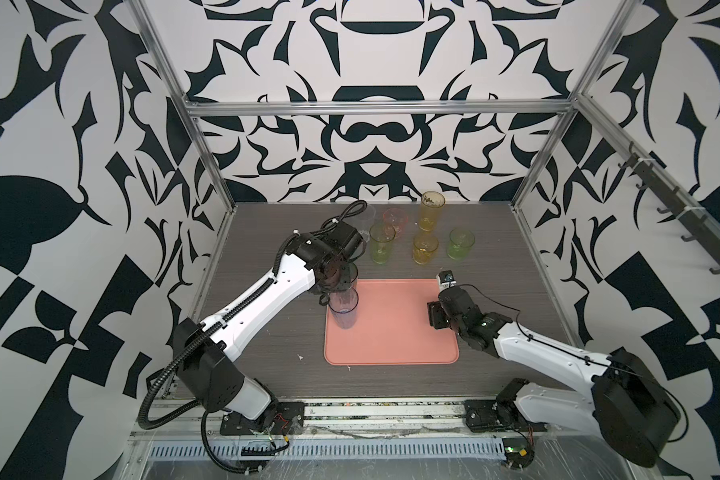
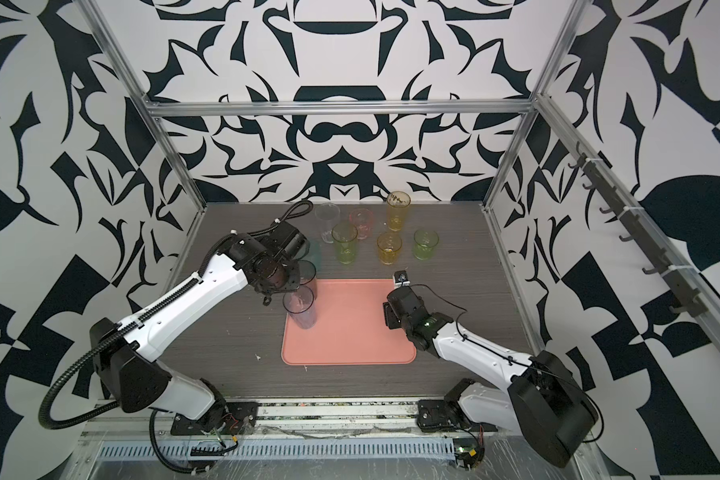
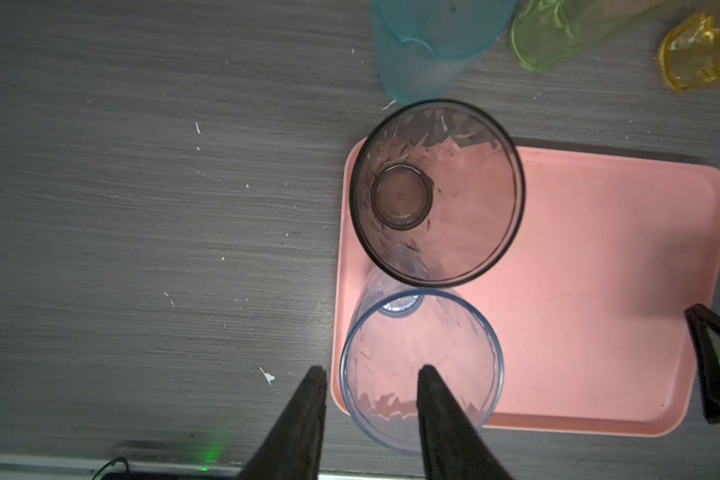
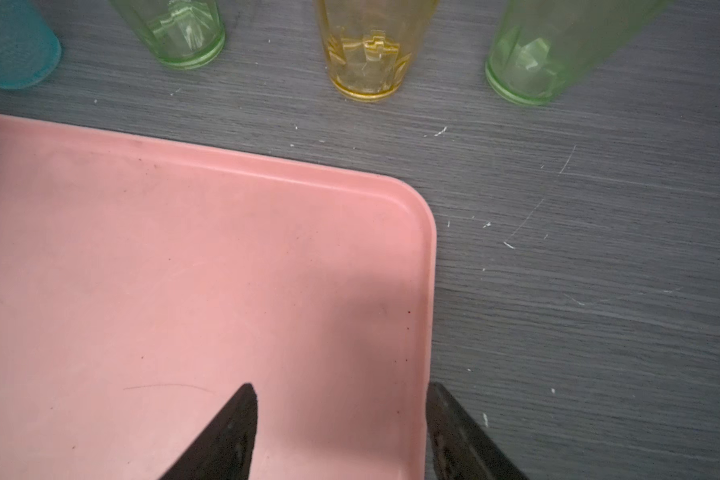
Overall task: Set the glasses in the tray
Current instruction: 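Lower the blue glass onto the tray and open the left gripper, then raise the left gripper and move it above the clear glass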
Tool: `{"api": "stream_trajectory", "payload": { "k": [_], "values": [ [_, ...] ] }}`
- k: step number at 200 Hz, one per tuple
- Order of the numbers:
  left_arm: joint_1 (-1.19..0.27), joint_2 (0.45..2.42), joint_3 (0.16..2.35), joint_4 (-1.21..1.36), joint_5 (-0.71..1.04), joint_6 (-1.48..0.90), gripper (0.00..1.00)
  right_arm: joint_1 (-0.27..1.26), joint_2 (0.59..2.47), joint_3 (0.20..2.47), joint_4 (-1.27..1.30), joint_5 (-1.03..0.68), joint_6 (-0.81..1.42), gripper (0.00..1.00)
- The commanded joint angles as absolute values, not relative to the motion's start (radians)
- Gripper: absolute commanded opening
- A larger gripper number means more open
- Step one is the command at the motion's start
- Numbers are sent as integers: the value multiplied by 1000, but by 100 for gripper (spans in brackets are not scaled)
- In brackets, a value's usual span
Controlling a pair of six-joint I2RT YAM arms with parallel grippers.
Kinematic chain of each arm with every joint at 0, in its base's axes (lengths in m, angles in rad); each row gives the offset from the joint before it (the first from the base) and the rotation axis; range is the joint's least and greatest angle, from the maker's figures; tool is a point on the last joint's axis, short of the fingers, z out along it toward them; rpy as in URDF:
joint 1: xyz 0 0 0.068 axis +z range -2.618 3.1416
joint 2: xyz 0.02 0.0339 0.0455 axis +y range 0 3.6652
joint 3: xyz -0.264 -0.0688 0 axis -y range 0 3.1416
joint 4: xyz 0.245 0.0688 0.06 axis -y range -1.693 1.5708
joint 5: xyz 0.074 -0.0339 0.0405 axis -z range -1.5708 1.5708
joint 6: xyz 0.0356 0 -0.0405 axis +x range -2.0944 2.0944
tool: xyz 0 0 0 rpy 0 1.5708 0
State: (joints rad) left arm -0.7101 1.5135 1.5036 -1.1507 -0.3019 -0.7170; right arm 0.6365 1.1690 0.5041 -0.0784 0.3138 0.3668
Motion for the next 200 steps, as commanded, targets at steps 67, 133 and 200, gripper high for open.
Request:
{"api": "stream_trajectory", "payload": {
  "k": [67,133,200],
  "values": [
    [-690,1593,1741,-1153,-385,-619,58,635,1152,528,-73,327,373,67],
    [-571,1723,1863,-996,-344,-549,64,636,1126,512,-65,333,372,67],
    [-462,1904,1994,-829,-258,-505,68,635,1158,521,-59,327,373,67]
  ]
}}
